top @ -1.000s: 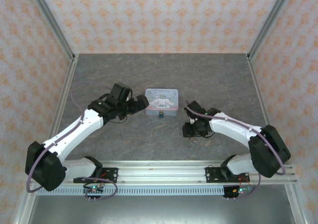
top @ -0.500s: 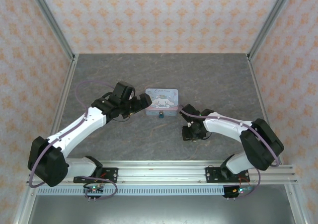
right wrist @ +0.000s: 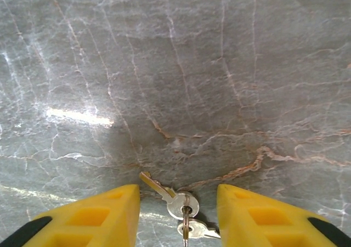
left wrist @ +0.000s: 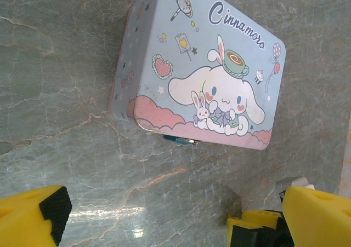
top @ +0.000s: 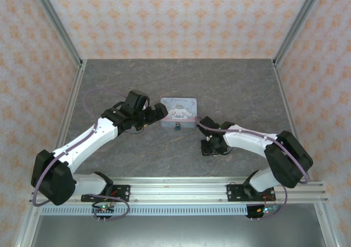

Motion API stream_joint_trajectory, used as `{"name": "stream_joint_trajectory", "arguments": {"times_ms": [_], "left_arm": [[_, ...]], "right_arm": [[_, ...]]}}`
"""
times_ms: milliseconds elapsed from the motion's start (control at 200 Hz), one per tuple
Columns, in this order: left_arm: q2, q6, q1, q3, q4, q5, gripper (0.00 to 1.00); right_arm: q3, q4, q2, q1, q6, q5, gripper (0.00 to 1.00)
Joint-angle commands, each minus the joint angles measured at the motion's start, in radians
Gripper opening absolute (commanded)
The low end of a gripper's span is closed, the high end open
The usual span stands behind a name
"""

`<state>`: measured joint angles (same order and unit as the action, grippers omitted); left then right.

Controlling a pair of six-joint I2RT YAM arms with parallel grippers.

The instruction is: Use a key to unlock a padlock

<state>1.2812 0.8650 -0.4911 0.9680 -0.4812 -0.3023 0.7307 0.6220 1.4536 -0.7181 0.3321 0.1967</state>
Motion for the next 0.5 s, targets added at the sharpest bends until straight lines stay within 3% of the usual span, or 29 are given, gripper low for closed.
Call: {"name": "stream_joint_trajectory", "arguments": {"times_ms": [0,495], "left_arm": [[0.006,0.008,-0.009,0.012,0.026,-0.004,1.00],[0.011,0.018,-0.010,0.001,0.037,-0.004,1.00]], "right_arm": [[-0.036,0.010,-0.001,-0.028,0.044,0.004,0.41],[-0.067,-0.001,-0.017,-0.035,0.086,-0.008,0.25]]}}
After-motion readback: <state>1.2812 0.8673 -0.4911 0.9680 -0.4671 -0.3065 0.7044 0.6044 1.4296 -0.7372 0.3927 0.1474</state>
